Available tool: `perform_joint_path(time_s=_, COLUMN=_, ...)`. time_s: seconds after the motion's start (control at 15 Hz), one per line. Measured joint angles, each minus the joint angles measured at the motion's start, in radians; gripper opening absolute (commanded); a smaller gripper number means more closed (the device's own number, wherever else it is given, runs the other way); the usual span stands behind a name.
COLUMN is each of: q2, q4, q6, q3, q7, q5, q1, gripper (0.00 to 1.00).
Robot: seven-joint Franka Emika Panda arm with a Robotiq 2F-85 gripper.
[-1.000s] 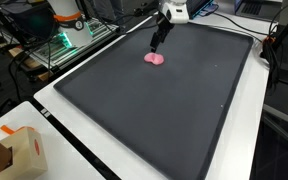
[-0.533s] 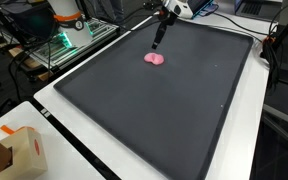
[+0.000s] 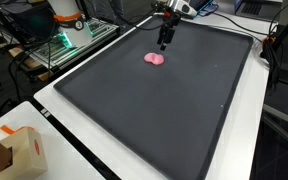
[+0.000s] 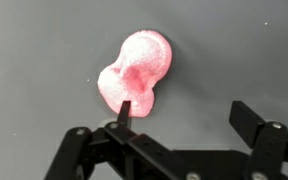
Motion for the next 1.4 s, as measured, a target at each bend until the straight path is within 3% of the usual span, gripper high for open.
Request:
perform_joint_path(time_s=0.53, q2=0.043, q4=0.002, q6=0.079, q3=0.000, q7=-0.031, q5=-0.152, q1=0.005, gripper=1.00)
perform_joint_path(time_s=1.4, q2=0.043, q4=0.007, q6=0.088, q3=0.001, q7=-0.111, q5=-0.148, q1=-0.015, gripper=1.00)
